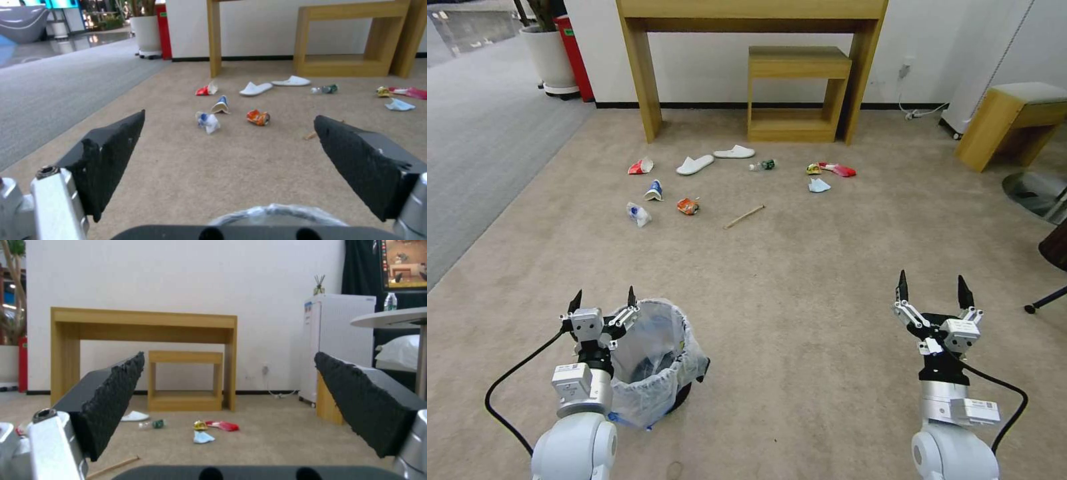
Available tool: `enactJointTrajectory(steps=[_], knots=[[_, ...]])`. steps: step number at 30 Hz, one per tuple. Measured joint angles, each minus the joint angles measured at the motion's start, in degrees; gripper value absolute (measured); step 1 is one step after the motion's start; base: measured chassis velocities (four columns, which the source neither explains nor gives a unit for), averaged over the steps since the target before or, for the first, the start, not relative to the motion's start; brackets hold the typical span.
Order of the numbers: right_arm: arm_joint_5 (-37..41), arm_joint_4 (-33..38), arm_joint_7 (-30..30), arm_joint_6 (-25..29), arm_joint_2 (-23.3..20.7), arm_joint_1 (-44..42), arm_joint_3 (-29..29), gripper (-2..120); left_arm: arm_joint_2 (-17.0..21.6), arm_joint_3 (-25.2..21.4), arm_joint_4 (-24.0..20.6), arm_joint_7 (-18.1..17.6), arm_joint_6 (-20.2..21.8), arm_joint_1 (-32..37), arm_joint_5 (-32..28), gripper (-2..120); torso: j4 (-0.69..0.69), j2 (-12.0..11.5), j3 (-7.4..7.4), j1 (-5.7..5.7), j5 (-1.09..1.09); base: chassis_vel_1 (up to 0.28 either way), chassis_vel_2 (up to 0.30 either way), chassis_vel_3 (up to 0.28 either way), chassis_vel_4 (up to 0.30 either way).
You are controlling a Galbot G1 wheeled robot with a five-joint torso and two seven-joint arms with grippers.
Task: Pick up the trash bin and place the garbage on the floor into it.
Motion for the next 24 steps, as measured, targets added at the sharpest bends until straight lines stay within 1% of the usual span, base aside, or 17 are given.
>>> enactJointTrajectory(steps=[4, 9, 10, 13, 15, 17, 19, 24], knots=[[0.02, -0.54, -0.27, 0.68, 0.03, 0.14, 0.0, 98, 0.0, -0.04, 0.2, -0.05, 0.0, -0.08, 0.0, 100, 0.0, 0.0, 0.0, 0.0, -0.01, 0.078, 0.074, -0.068, -0.07], [0.43, -1.17, -0.39, 1.62, 0.04, 0.59, -0.15, 96, -0.01, -0.09, 0.37, -0.07, -0.01, -0.24, -0.04, 100, 0.0, 0.0, 0.01, 0.0, 0.01, 0.0, 0.0, 0.0, 0.0], [0.6, -1.21, -0.44, 1.77, 0.08, 0.68, -0.19, 94, -0.01, -0.1, 0.4, -0.07, 0.0, -0.27, -0.07, 100, 0.0, 0.0, 0.0, 0.0, 0.02, 0.0, 0.0, 0.0, 0.0], [0.79, -1.35, -0.75, 2.25, 0.16, 0.89, -0.18, 91, 0.01, -0.13, 0.48, -0.07, -0.01, -0.28, -0.11, 100, 0.0, 0.0, 0.0, 0.0, 0.01, 0.0, 0.0, 0.0, 0.0], [0.79, -1.44, -0.85, 2.57, 0.24, 0.99, -0.21, 94, 0.03, -0.16, 0.59, -0.08, -0.06, -0.3, -0.12, 100, 0.0, 0.0, 0.0, 0.0, 0.0, 0.0, 0.0, 0.0, 0.0], [0.79, -1.44, -0.86, 2.58, 0.27, 0.98, -0.22, 95, 0.03, -0.16, 0.62, -0.08, -0.06, -0.31, -0.13, 100, 0.0, 0.0, 0.0, 0.0, 0.0, 0.0, 0.0, 0.0, 0.0], [0.63, -1.4, -0.89, 2.55, 0.34, 0.9, -0.15, 99, 0.02, -0.15, 0.67, -0.09, -0.1, -0.35, -0.14, 100, 0.0, 0.0, 0.0, 0.0, 0.0, 0.0, 0.0, 0.0, 0.0], [0.35, -1.15, -0.89, 2.19, 0.39, 0.74, 0.05, 100, 0.0, -0.1, 0.71, -0.08, -0.25, -0.3, -0.13, 100, 0.0, 0.0, 0.0, 0.0, 0.0, 0.0, 0.0, 0.0, 0.0]])
